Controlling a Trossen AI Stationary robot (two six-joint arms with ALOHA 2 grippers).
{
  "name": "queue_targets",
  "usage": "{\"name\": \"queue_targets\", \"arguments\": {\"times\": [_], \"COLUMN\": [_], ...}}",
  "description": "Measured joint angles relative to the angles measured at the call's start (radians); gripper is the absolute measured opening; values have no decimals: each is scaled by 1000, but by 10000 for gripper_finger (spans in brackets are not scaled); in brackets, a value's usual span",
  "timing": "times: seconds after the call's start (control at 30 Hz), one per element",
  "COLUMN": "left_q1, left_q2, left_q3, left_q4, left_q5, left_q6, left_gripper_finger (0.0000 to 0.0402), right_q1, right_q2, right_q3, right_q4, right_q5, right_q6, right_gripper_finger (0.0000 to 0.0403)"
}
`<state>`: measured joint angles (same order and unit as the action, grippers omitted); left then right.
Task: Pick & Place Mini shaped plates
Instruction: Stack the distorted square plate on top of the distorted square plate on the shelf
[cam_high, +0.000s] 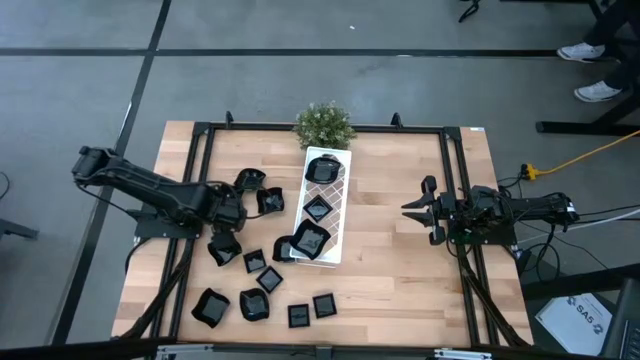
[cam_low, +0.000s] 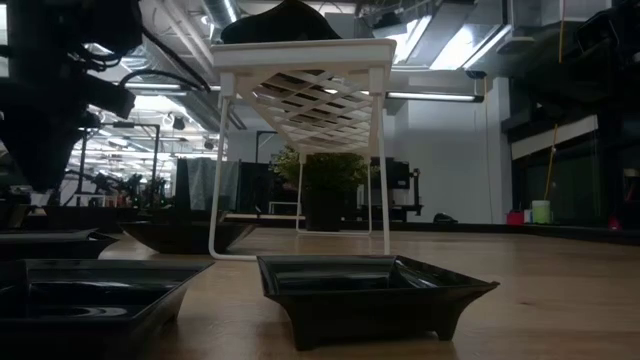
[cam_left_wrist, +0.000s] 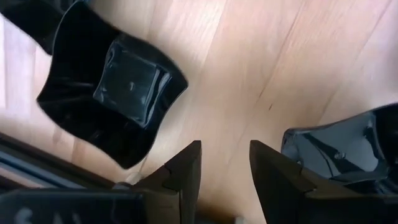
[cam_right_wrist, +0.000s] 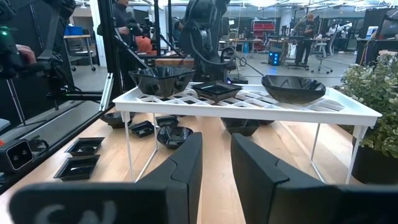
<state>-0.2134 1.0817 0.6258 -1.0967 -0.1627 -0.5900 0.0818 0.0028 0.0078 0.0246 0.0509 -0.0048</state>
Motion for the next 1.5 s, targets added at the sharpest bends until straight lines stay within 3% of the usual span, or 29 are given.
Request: {"name": "queue_targets", "arguments": {"times": [0.2, 0.43, 0.83, 1.5], "left_q1": [0, 0, 0, 0], "left_q2": [7, 7, 73, 137], "left_q3": [0, -1, -63, -63], "left_q4": [47, 47, 45, 83], "left_q5": [-2, -91, -156, -248], "left_q6": [32, 45, -109, -106], "left_gripper_finger": [127, 125, 122, 105], "right_q1": [0, 0, 0, 0], "right_q2": [0, 0, 0, 0], "right_q3": [0, 0, 0, 0], "right_q4": [0, 0, 0, 0], "right_q5": [0, 0, 0, 0], "right_q6": [0, 0, 0, 0], "right_gripper_finger": [85, 85, 85, 85]}}
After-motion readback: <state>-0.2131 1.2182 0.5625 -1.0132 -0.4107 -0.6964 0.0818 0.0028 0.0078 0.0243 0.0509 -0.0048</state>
